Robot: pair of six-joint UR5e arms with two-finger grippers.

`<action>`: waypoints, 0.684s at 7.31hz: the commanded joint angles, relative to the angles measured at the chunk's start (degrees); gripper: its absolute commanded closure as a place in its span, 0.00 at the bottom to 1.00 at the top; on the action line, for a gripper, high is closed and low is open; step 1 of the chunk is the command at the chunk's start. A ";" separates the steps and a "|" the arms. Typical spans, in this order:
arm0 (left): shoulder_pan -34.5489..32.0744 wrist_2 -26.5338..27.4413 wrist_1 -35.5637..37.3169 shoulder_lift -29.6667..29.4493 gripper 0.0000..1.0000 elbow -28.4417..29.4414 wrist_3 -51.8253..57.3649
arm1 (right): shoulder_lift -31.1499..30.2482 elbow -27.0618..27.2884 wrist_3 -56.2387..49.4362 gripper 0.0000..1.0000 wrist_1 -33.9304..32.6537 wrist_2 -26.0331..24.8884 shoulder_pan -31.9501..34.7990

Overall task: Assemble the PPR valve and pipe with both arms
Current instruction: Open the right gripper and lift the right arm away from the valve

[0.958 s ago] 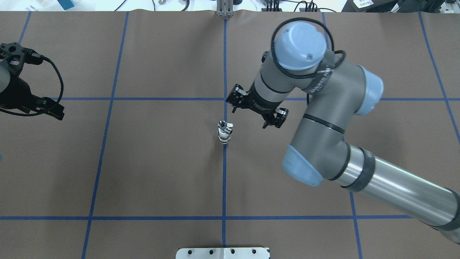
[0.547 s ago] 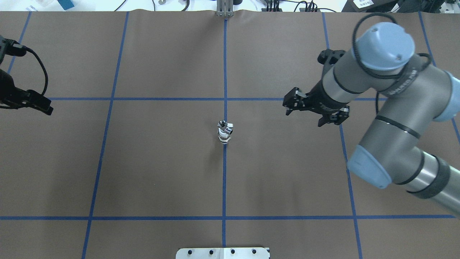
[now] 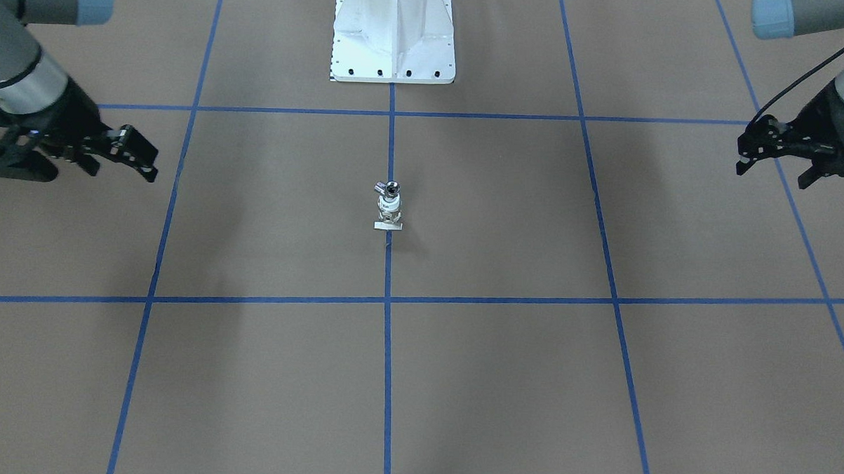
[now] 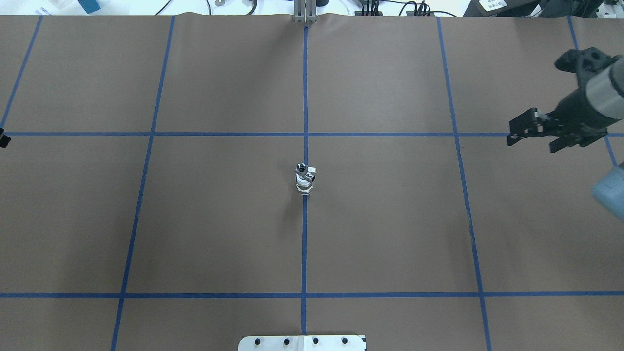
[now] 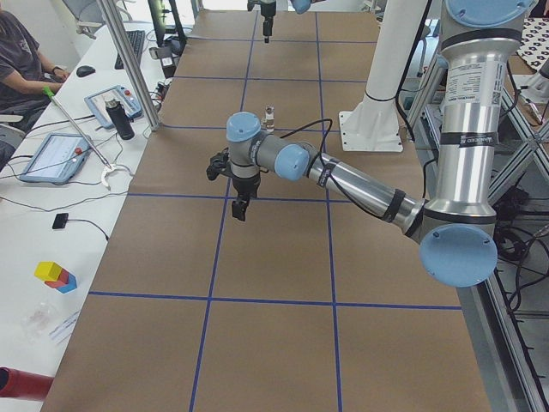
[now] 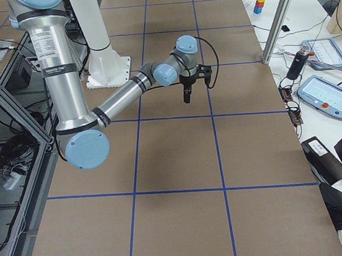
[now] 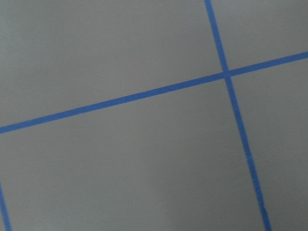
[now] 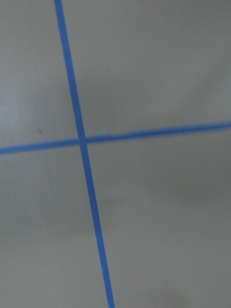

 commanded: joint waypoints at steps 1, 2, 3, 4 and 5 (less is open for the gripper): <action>-4.19 -4.91 -0.78 3.71 0.01 1.49 7.51 | -6.11 -4.58 -20.26 0.00 0.28 5.73 12.93; -6.05 -7.99 -0.79 4.94 0.01 1.76 11.64 | -7.61 -6.26 -25.74 0.00 0.19 6.63 16.47; -8.59 -7.94 -0.79 6.52 0.01 2.37 16.56 | -8.32 -8.72 -31.54 0.00 -0.16 6.64 20.07; -13.92 -8.20 -0.27 6.63 0.01 4.73 20.61 | -8.24 -11.09 -37.43 0.00 -0.25 6.64 22.63; -15.80 -8.11 0.17 6.54 0.01 7.45 20.65 | -8.24 -10.50 -37.57 0.00 -0.33 6.38 23.27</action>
